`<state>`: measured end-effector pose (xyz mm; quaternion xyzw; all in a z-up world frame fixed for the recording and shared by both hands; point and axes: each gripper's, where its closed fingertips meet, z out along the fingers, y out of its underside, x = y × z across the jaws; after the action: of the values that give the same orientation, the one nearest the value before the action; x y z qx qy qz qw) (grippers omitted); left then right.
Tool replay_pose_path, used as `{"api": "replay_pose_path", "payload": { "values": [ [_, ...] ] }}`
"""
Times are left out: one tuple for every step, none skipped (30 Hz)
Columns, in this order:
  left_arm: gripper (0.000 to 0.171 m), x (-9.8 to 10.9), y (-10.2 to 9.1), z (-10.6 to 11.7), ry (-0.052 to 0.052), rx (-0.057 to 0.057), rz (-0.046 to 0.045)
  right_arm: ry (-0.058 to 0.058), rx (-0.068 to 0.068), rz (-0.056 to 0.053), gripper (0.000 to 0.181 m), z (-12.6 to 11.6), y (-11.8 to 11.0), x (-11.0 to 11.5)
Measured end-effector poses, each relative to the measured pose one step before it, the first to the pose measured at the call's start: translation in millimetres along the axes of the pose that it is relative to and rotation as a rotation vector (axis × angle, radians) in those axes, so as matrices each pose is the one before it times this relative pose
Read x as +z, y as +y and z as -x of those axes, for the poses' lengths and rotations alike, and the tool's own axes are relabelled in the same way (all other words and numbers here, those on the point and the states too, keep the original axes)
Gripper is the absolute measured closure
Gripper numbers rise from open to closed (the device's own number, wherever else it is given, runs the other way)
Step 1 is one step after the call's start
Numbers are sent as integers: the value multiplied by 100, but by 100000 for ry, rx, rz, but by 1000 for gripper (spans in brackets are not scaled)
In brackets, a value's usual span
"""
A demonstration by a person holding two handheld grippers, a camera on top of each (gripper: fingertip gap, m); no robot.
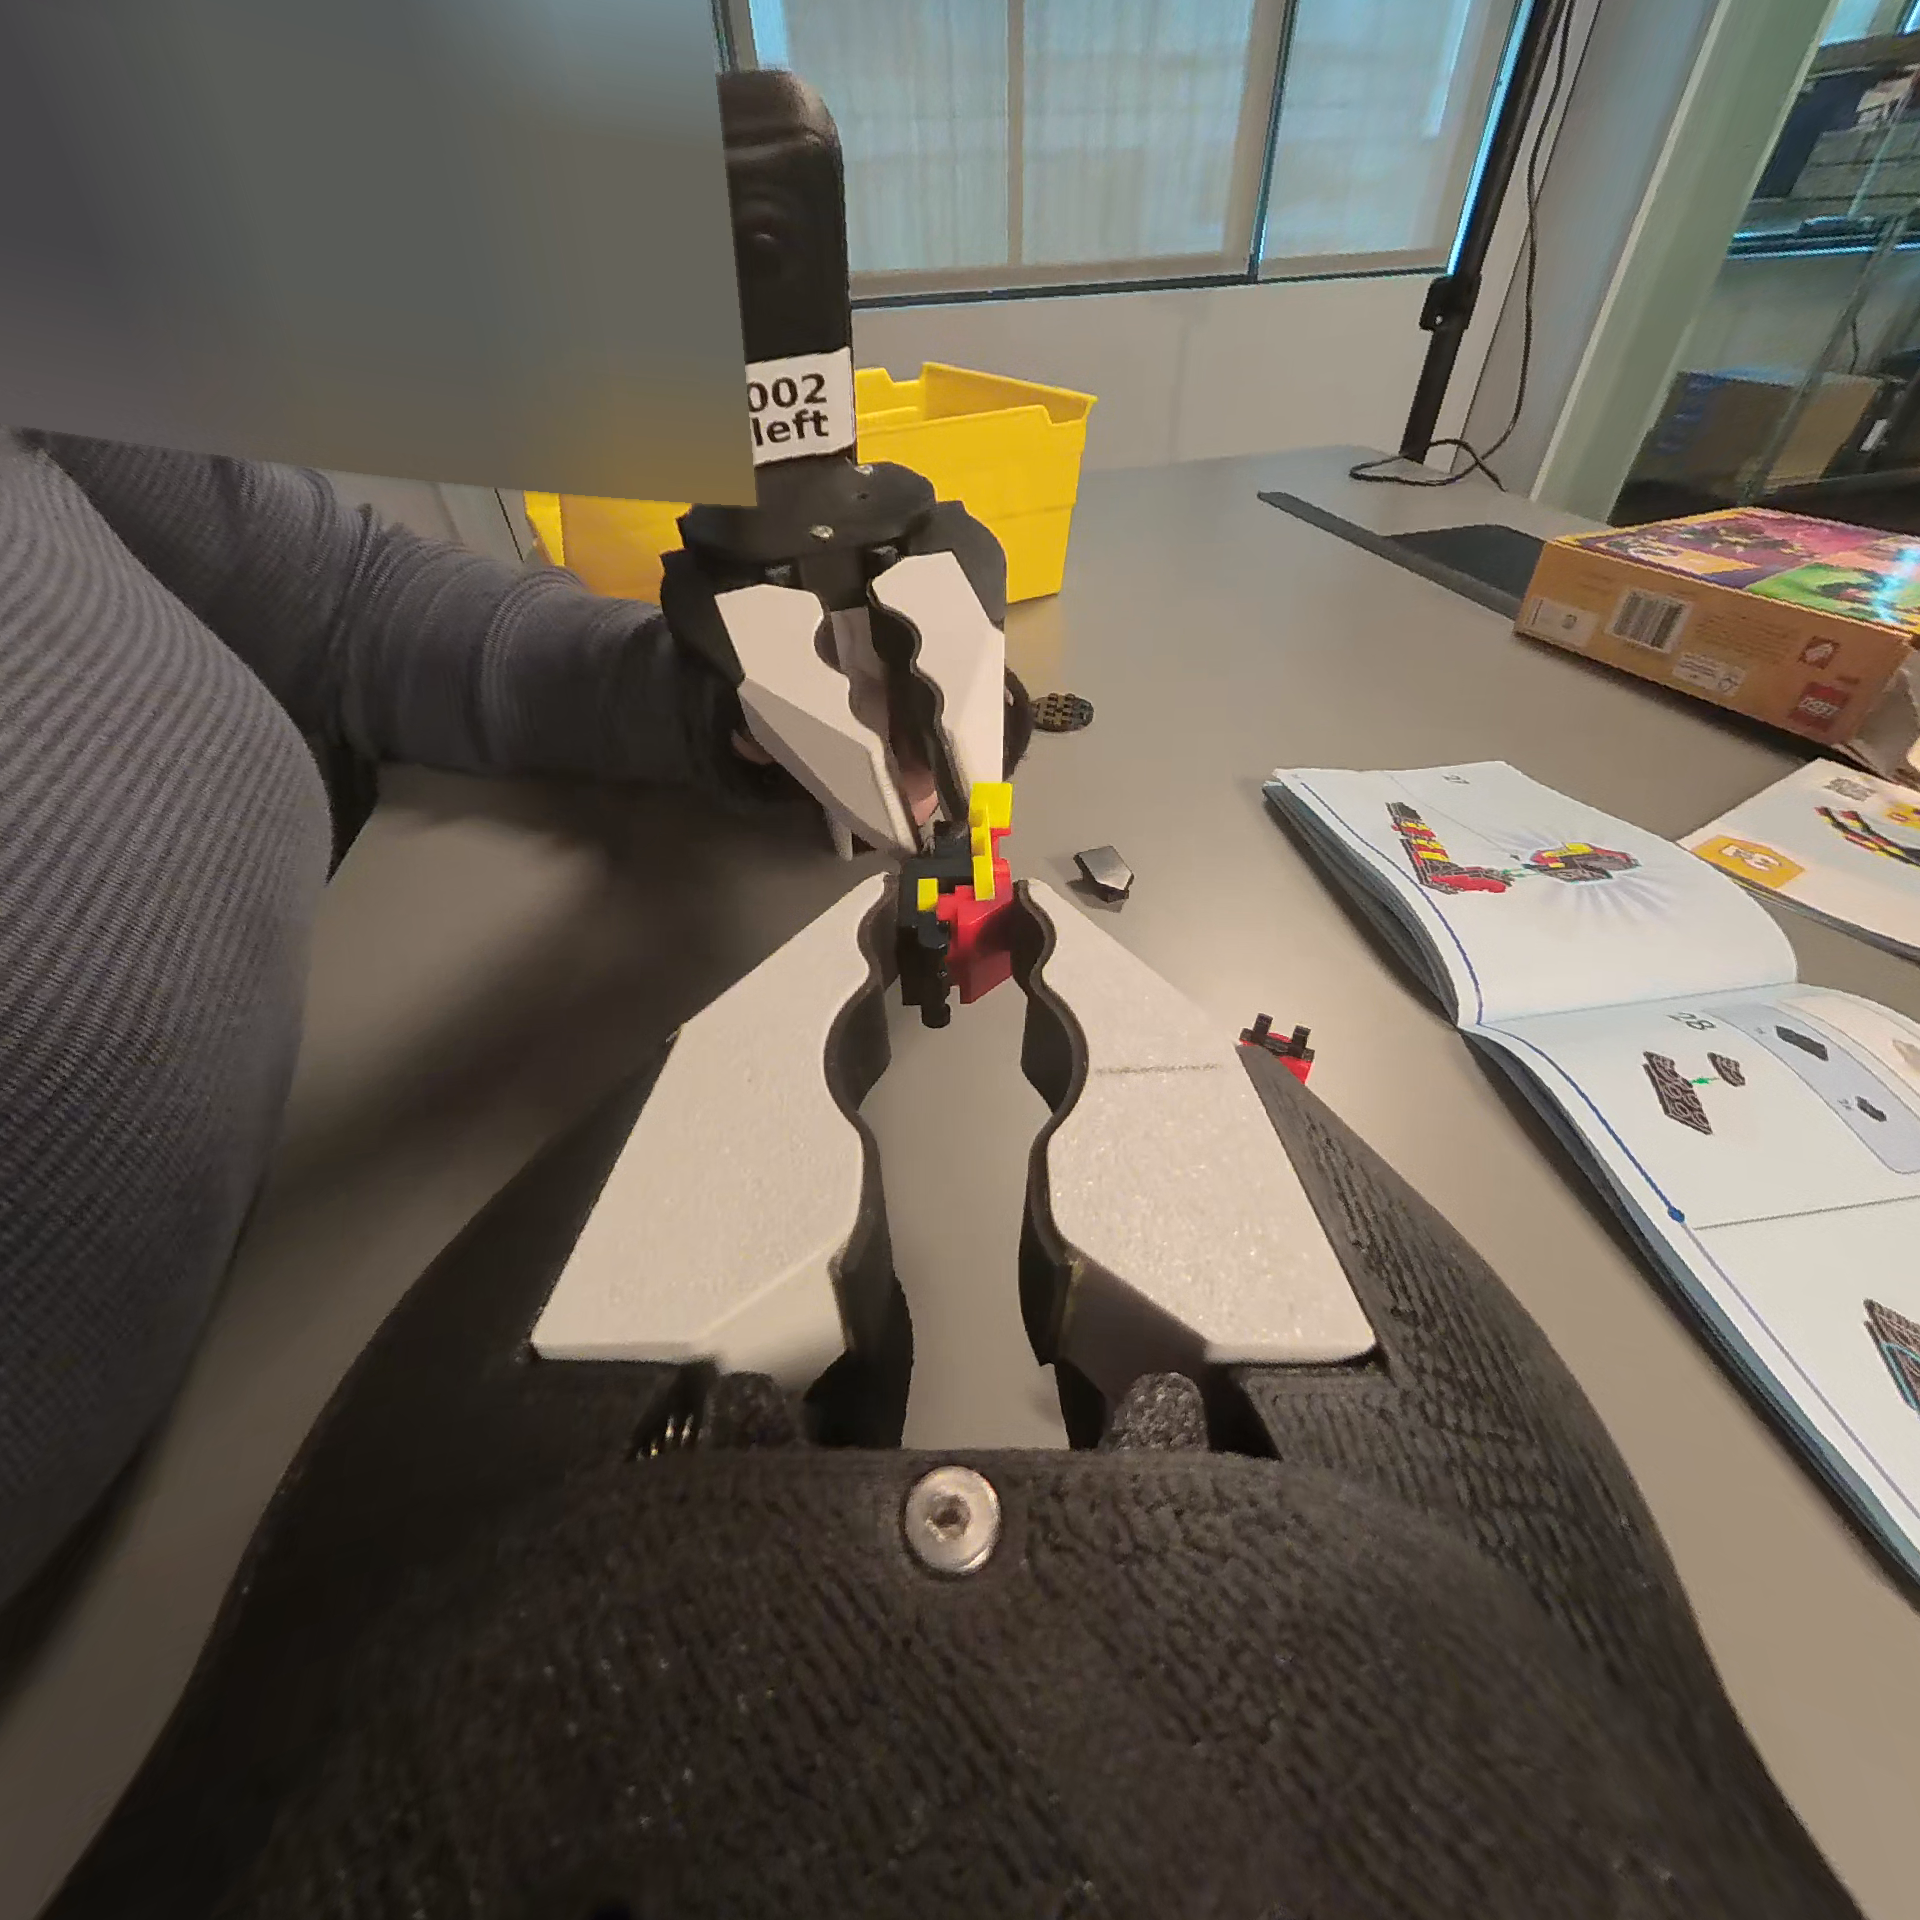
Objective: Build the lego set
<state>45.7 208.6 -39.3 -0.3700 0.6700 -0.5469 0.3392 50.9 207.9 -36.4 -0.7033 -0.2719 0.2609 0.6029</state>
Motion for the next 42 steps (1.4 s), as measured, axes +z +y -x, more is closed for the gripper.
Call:
{"api": "replay_pose_path", "payload": {
  "values": [
    [163,15,27,23,-325,221,249,59,-8,-78,162,-2,-10,-2],
    [163,3,-3,49,-446,52,70,176,-20,-93,162,-19,-12,-1],
    [163,-3,8,94,-463,-297,119,258,-66,-103,162,-19,-15,14],
    [163,-16,-14,68,-205,-612,153,568,-246,-227,162,-54,-30,15],
    [164,-21,-45,102,-276,-930,131,673,-438,-382,162,-54,-59,10],
    [164,-16,-74,85,-89,-992,74,848,-429,-481,162,-85,-83,8],
    [164,-29,-42,173,-710,-851,557,1311,-343,-439,162,-136,-63,55],
    [165,-38,-54,233,-1432,167,645,1700,-486,-439,162,-178,-74,58],
    [165,-47,-58,243,-2164,1666,348,1918,-859,-550,162,-183,-102,80],
    [165,-45,-71,238,-2812,2579,132,2022,-1242,-428,162,-174,-77,72],
    [165,-16,16,185,-2315,2192,663,1841,-1376,-104,162,-134,-36,65],
    [166,-28,6,144,-1818,2028,414,1568,-1262,-151,162,-89,-44,51],
    [166,-45,-18,105,-1224,1546,63,1260,-1204,-170,162,-56,-49,52],
    [166,-57,14,74,-364,947,244,949,-1081,-25,162,-25,-19,37],
    [168,-66,32,117,-430,693,142,649,-643,-28,162,8,-20,56],
    [168,-49,14,56,-177,924,-8,422,-426,-60,162,20,-22,57],
    [168,-67,2,-21,376,999,-41,203,-497,66,162,38,6,43],
    [168,-18,49,12,72,131,341,316,-435,186,162,4,15,30],
    [168,-4,42,19,-24,326,260,316,-395,159,162,14,21,25],
    [168,-37,18,-34,446,641,27,-153,-355,-4,162,54,-6,4],
    [168,-65,-45,-91,972,348,-174,-390,-245,-189,162,93,-31,3],
    [168,-75,-42,-87,1159,189,-143,-582,-185,-184,162,110,-29,5],
    [168,-85,-8,-134,1444,334,-32,-660,-117,-21,162,136,-9,14],
    [168,-85,38,-107,1222,199,246,-617,-194,165,162,129,13,29],
    [168,-90,35,-148,1386,586,276,-753,-237,182,162,145,25,29],
    [168,-99,36,-141,1256,941,327,-682,-213,195,162,152,14,39],
    [168,-89,65,-130,1069,665,744,-602,-393,276,162,143,22,46],
    [168,-100,49,-157,1127,834,641,-671,-322,263,162,143,33,36],
    [168,-105,57,-149,1037,873,628,-599,-48,320,162,146,29,54],
    [168,-107,63,-120,829,877,672,-522,-132,418,162,125,50,70],
    [168,-96,81,-136,751,799,709,-488,-346,461,162,124,44,57],
    [168,-76,74,-122,464,818,671,-391,-351,436,162,117,50,52],
    [168,-61,80,-126,519,843,760,-373,-311,451,162,102,43,52],
    [168,-86,72,-135,762,655,640,-449,-402,438,162,121,49,53],
    [169,-76,78,-159,1038,393,457,-519,-384,507,162,125,58,56],
    [169,-99,88,-190,1305,527,486,-478,-263,555,162,114,63,68],
    [169,-89,80,-143,1014,320,485,-342,-485,462,162,120,47,57],
    [169,-80,64,-165,1026,469,438,-362,-608,480,161,115,58,58],
    [169,-77,112,-178,1063,760,834,-364,-365,586,161,104,63,65],
    [170,-99,79,-120,691,500,708,-279,-270,467,161,83,50,61],
    [171,-102,110,-94,563,269,621,-401,-2,293,160,82,36,42],
    [171,-65,84,-177,987,471,208,-378,138,458,160,81,46,50]
  ]
}}
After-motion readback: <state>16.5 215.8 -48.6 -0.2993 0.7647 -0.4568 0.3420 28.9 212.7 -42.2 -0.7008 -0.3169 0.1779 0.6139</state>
